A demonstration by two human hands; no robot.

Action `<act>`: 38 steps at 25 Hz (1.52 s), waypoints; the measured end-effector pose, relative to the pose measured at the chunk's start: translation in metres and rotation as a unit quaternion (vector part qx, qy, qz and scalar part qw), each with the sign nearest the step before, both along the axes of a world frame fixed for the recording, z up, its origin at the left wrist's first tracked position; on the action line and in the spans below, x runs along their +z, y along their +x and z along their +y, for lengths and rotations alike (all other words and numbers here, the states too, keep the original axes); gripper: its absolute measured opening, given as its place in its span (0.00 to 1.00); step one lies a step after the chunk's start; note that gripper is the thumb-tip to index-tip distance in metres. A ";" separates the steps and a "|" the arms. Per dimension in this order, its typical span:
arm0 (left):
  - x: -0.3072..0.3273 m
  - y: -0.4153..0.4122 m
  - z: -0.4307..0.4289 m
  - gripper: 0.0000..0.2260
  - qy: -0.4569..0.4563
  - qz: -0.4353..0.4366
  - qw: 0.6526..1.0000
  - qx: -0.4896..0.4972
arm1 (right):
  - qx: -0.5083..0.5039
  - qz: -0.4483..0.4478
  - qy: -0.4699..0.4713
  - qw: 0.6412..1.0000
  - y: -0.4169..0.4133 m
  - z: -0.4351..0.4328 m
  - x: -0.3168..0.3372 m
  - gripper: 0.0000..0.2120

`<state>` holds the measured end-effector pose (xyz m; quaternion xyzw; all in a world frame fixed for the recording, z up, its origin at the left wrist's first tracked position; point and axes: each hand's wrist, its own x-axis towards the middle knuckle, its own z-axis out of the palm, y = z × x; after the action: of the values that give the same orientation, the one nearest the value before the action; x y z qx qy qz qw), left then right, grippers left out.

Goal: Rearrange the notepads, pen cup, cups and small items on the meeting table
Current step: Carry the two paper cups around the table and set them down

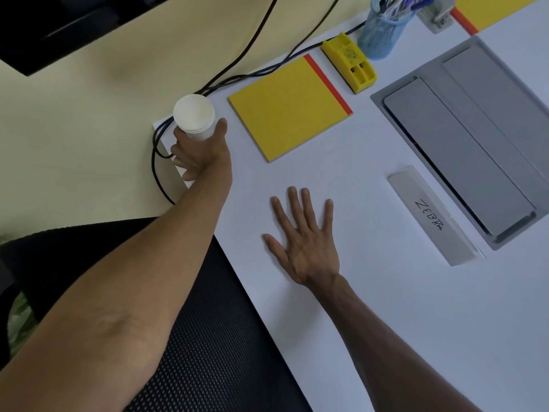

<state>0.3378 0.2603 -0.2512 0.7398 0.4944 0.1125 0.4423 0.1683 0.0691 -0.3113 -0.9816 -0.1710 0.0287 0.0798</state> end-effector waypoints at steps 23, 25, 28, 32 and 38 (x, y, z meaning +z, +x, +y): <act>0.071 -0.145 -0.054 0.27 -0.157 -0.027 0.964 -0.211 | -0.131 0.333 0.348 0.866 0.014 -0.029 0.102 0.38; 0.089 -0.157 -0.063 0.25 -0.157 -0.019 0.945 -0.285 | -0.185 0.351 0.477 0.784 0.002 -0.034 0.128 0.33; 0.116 -0.180 -0.077 0.22 -0.131 -0.014 0.909 -0.395 | -0.192 0.352 0.605 0.688 -0.023 -0.044 0.163 0.30; 0.144 -0.208 -0.096 0.21 -0.105 -0.024 0.868 -0.485 | -0.211 0.301 0.673 0.642 -0.059 -0.056 0.195 0.26; 0.163 -0.242 -0.131 0.27 -0.023 -0.043 0.795 -0.605 | -0.329 0.176 0.690 0.620 -0.110 -0.079 0.212 0.29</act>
<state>0.0957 0.1290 -0.0881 0.8723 -0.0711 -0.1579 0.4574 0.0587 -0.0096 -0.0988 -0.6050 0.2113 0.0464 0.7663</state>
